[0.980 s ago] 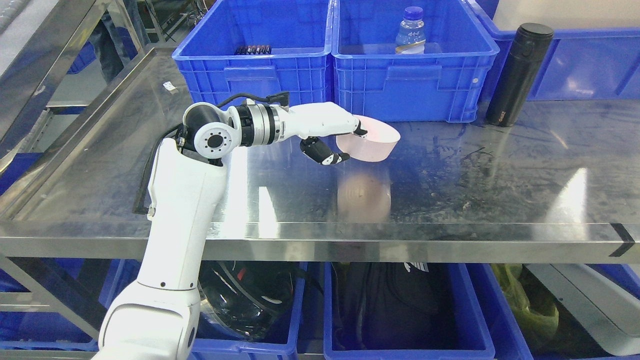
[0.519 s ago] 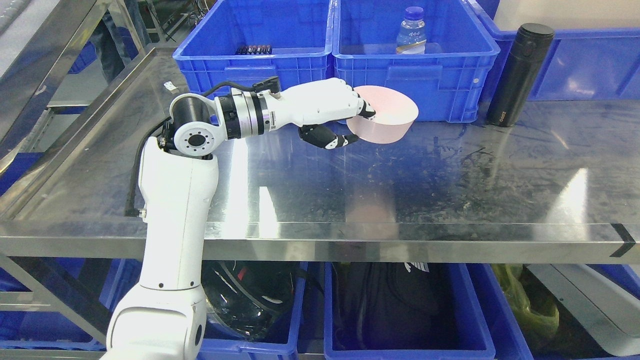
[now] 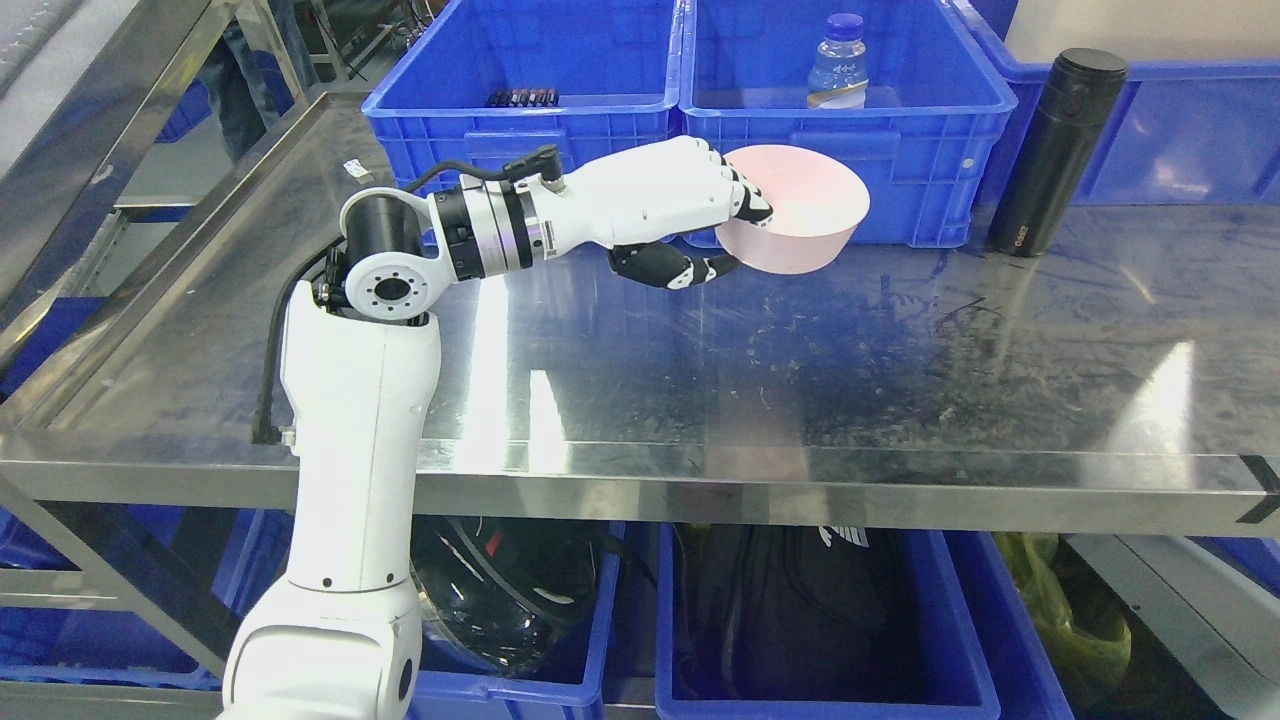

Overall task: Stack pink IKEA bowl on shelf middle layer
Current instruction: 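Lift the pink bowl off the shelf with the left hand, then hold the pink bowl in the left hand while the robot drives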

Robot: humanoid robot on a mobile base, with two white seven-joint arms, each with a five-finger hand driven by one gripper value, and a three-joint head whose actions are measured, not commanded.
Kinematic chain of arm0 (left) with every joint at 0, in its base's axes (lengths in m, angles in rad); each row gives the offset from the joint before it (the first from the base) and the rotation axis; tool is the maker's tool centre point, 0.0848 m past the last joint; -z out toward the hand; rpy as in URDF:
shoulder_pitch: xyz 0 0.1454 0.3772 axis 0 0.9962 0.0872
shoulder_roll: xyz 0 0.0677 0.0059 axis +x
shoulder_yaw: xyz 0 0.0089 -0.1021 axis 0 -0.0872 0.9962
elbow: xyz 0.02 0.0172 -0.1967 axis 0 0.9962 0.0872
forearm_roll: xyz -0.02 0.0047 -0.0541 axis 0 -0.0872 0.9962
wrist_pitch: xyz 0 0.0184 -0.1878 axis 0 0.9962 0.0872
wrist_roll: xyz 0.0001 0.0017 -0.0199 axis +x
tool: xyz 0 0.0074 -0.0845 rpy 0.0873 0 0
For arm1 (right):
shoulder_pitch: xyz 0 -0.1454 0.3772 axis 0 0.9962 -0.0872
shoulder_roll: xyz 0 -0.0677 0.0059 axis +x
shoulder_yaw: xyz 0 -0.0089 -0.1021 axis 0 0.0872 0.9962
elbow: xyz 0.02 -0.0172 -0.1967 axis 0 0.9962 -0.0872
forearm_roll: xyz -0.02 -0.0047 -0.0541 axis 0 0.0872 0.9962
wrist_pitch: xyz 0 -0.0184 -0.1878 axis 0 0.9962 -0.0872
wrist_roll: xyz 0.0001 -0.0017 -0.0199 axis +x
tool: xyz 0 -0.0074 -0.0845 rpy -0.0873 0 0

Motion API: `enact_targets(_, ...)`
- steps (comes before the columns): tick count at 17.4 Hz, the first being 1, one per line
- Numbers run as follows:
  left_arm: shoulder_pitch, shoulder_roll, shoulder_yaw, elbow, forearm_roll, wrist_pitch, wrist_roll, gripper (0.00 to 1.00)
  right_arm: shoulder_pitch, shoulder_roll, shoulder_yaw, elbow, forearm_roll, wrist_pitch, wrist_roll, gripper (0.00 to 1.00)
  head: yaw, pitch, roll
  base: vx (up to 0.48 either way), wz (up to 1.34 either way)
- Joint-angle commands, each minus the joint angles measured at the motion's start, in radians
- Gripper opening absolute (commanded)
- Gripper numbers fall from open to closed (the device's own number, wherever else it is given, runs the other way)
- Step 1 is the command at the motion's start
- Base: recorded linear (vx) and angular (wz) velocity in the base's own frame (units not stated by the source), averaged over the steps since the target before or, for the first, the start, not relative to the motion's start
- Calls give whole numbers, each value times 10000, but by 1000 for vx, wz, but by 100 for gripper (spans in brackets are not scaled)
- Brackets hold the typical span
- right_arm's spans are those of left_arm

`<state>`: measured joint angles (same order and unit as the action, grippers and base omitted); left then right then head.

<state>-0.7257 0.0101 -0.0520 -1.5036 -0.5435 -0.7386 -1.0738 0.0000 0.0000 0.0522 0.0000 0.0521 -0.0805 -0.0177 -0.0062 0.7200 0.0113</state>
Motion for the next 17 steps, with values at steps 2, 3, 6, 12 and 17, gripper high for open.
enact_targets(2, 1118, 74, -645, -381, 20, 38, 445, 1, 46, -175, 0, -175, 0, -8, -8, 100, 0, 0, 0, -16, 157)
enact_targets(3, 1318, 74, -661, -396, 20, 38, 476, 1, 46, -175, 0, -175, 0, -8, -8, 100, 0, 0, 0, -21, 219)
enact_targets(6, 1627, 74, -753, -534, 20, 23, 660, 1, 46, -175, 0, -175, 0, -8, -8, 100, 0, 0, 0, -48, 577)
enact_targets(12, 1642, 74, -738, -565, 5, 23, 812, 1, 31, -175, 0, -175, 0, -8, -8, 100, 0, 0, 0, -76, 977)
enact_targets(17, 1719, 74, -600, -672, 20, 23, 890, 1, 46, -175, 0, -175, 0, -8, -8, 100, 0, 3, 0, -87, 1132)
